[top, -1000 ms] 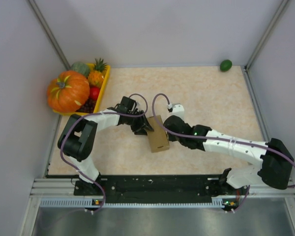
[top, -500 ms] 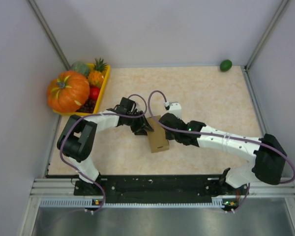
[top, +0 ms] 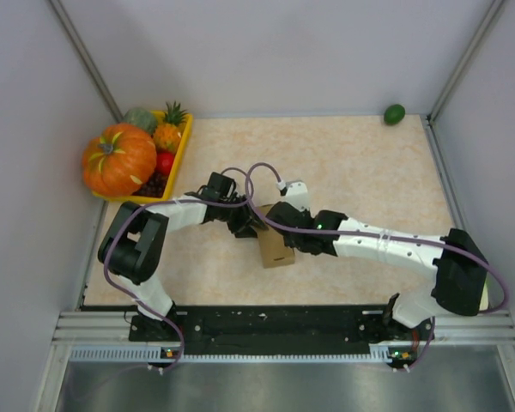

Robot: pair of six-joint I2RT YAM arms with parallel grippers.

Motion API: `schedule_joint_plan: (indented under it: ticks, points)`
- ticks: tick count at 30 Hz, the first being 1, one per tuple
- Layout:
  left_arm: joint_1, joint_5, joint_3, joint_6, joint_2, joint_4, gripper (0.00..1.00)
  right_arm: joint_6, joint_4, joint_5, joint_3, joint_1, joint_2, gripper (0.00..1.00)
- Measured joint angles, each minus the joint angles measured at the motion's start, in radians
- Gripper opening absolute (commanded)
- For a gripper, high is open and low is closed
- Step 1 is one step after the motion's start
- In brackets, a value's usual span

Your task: Unpack the express box

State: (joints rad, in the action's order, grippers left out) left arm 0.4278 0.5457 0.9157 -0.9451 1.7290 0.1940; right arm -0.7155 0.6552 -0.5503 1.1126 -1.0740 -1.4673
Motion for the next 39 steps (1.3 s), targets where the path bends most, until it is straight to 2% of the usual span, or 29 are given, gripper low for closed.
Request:
schedule_joint_plan:
  ticks: [17,20,24,25,27,28,32,39]
  points:
    - [0.005,0.003,-0.021,-0.069,-0.008,-0.007,0.07,-0.029,0.004,-0.043,-0.048,-0.056,0.047,0.00]
    - [0.005,0.004,-0.021,-0.070,-0.008,-0.008,0.11,-0.037,0.000,-0.046,-0.052,-0.057,0.045,0.00]
    - [0.005,0.002,-0.021,-0.054,-0.013,-0.008,0.24,-0.042,-0.002,-0.053,-0.051,-0.058,0.037,0.00]
    - [0.006,0.000,-0.021,-0.047,-0.015,-0.008,0.32,-0.043,-0.001,-0.055,-0.050,-0.059,0.035,0.00]
    - [0.006,-0.009,-0.025,-0.027,-0.026,-0.007,0.41,-0.047,0.005,-0.053,-0.037,-0.062,0.026,0.00]
    - [0.007,-0.016,-0.030,-0.015,-0.033,-0.007,0.52,-0.049,0.010,-0.050,-0.030,-0.064,0.019,0.00]
    - [0.006,-0.049,-0.071,0.034,-0.085,-0.015,0.70,-0.057,0.018,-0.045,-0.010,-0.072,0.002,0.00]
    - [0.022,-0.061,-0.130,0.111,-0.136,-0.015,0.78,-0.055,0.018,-0.047,-0.003,-0.078,-0.004,0.00]
